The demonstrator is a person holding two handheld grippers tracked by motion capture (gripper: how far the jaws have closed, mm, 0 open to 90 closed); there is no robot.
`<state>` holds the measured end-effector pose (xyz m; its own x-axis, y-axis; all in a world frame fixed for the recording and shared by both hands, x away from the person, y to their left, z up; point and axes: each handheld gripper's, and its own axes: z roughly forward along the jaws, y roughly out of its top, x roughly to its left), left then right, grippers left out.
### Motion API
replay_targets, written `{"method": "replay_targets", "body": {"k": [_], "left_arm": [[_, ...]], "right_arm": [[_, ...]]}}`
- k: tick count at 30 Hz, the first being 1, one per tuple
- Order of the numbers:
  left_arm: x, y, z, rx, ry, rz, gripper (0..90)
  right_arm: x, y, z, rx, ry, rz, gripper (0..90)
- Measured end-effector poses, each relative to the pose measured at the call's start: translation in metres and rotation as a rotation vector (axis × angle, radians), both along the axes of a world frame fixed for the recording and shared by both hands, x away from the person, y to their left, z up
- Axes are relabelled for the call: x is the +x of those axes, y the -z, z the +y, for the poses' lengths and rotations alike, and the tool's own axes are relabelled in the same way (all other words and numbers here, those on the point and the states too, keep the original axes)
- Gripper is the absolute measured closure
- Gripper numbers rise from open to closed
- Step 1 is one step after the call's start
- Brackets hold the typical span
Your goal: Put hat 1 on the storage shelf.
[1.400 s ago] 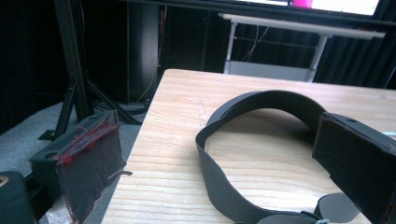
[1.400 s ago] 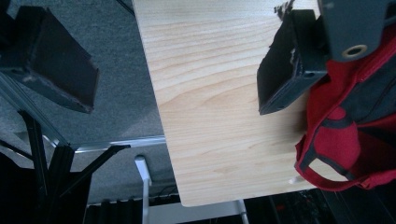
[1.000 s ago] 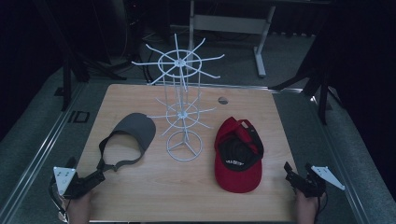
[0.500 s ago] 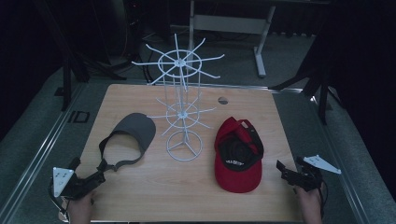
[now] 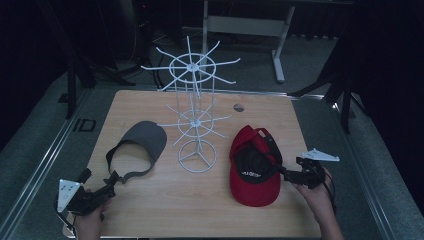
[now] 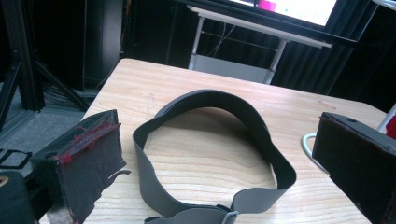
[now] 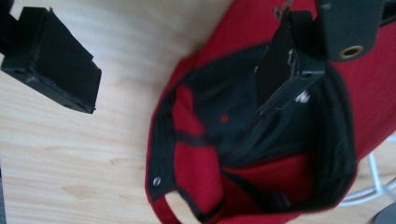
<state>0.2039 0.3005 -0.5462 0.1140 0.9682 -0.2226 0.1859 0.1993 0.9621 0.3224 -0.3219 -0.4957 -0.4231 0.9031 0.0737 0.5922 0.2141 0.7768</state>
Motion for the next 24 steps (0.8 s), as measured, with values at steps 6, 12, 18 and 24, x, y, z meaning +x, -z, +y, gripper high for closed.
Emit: {"method": "replay_targets", "body": {"k": [6, 12, 18, 24], "left_arm": [[0.003, 0.000, -0.002, 0.010, 0.030, 0.055, 1.8], [0.004, 0.000, -0.006, 0.039, 0.051, 0.057, 1.8], [0.004, 0.000, -0.006, 0.044, 0.050, 0.062, 1.8], [0.005, 0.001, -0.006, 0.045, 0.045, 0.059, 1.8]], "right_arm": [[0.033, 0.003, 0.013, -0.073, -0.040, 0.037, 22.3], [0.063, 0.009, 0.022, -0.105, -0.040, 0.089, 24.3], [0.083, 0.019, 0.030, -0.104, -0.043, 0.136, 20.2], [0.093, 0.034, 0.045, -0.148, -0.037, 0.160, 19.2]]}}
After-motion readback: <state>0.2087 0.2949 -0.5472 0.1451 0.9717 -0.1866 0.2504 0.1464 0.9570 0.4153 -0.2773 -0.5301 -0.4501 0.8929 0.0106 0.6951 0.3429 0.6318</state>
